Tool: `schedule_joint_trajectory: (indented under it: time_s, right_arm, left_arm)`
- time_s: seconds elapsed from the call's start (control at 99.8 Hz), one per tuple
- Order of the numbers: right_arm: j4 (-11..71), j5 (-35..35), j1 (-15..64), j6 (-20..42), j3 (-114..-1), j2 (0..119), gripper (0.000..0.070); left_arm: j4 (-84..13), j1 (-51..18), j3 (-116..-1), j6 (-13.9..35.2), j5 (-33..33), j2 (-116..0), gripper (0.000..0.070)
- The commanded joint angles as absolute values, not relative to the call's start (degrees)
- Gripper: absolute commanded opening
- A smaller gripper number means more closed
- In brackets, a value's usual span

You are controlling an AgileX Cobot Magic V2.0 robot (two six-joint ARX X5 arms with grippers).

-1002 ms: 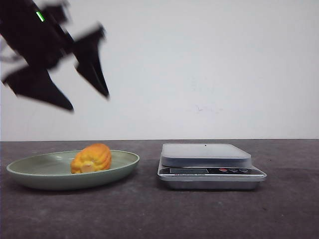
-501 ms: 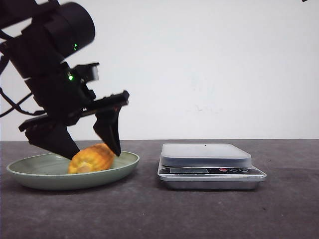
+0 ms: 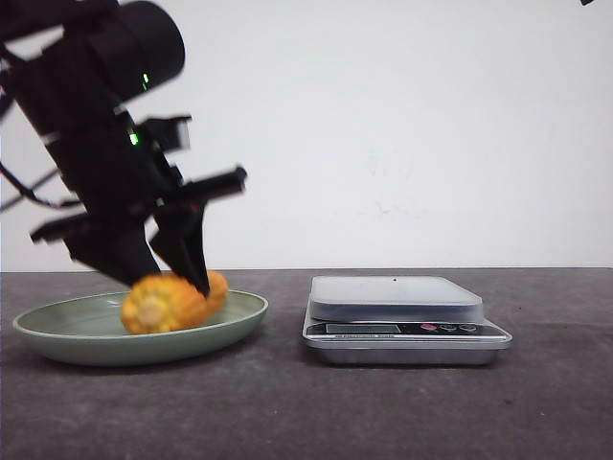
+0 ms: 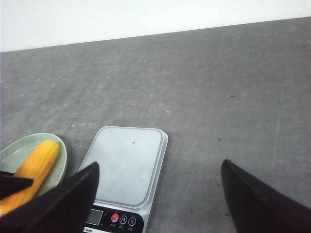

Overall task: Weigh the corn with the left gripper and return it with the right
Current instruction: 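Lower the left gripper onto the yellow corn cob and grasp it, then carry the corn with the left gripper onto the scale and release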

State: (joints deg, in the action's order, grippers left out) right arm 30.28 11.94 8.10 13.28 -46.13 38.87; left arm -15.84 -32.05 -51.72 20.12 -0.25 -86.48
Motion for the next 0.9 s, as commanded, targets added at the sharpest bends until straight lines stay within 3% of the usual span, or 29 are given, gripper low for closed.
schedule_joint_trajectory:
  time_s: [0.0, 0.22, 0.521, 0.892]
  right_arm:
    - [30.3, 12.0, 8.2, 12.6, -47.0, 39.2, 0.0499]
    - [29.9, 12.0, 8.2, 12.7, -47.1, 39.1, 0.0499]
    - [29.7, 12.1, 8.2, 12.9, -47.3, 39.1, 0.0499]
    - [30.1, 11.7, 8.2, 12.8, -47.3, 38.3, 0.05]
  left_arm:
    - [-15.0, -33.3, -55.0, 19.0, -0.1, -83.2, 0.001]
    - [-15.7, -39.1, -66.0, 19.8, -0.5, -82.9, 0.001]
    - [-19.0, -45.6, -86.6, 20.8, -3.2, -104.6, 0.001]
    - [-24.8, -46.3, -90.7, 22.2, -4.4, -116.2, 0.001]
